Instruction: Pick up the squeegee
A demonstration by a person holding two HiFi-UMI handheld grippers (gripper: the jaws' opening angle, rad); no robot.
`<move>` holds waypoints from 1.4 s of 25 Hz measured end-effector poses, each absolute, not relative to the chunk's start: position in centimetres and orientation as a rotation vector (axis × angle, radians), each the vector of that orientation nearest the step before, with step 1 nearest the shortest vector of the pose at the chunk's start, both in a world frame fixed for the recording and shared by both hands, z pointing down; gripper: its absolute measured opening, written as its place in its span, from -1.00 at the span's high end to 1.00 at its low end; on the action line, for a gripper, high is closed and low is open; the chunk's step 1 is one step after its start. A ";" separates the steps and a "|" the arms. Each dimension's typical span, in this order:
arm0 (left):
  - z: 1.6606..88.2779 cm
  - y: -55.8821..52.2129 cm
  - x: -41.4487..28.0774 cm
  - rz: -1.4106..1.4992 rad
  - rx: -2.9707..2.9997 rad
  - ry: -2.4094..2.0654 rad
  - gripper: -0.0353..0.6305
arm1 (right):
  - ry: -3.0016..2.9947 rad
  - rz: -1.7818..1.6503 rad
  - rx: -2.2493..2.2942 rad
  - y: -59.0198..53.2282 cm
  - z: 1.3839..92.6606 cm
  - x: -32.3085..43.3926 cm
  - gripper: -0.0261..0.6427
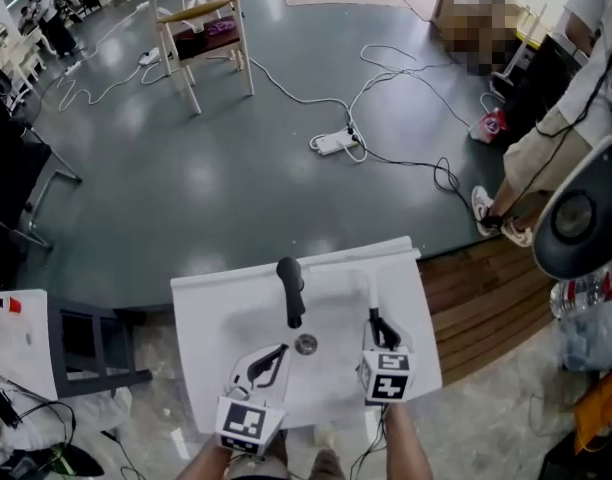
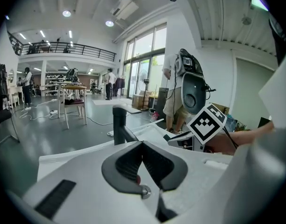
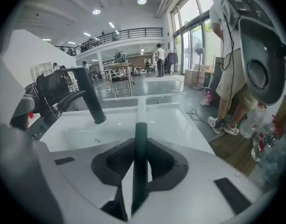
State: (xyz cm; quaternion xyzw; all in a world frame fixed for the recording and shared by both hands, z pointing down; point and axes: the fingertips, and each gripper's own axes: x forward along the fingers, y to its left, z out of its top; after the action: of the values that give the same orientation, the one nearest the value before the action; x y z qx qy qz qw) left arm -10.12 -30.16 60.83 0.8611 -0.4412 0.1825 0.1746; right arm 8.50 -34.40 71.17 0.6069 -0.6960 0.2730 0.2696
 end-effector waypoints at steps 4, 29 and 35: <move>58.4 -29.6 -9.8 0.498 2.476 -1.277 0.90 | -1.896 0.713 1.658 -33.9 68.3 9.3 0.69; 45.5 -15.8 -5.3 0.349 2.576 -1.500 0.90 | -2.161 0.446 1.785 -17.6 49.6 14.3 0.68; 44.3 -11.5 -4.1 0.328 2.578 -1.545 0.90 | -2.187 0.424 1.777 -11.9 48.6 15.7 0.68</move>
State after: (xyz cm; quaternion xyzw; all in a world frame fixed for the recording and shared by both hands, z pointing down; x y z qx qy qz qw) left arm -4.14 -11.53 44.26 0.8512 -0.5101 0.1081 0.0590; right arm 15.67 -11.92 48.64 0.6171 -0.7592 0.1472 0.1453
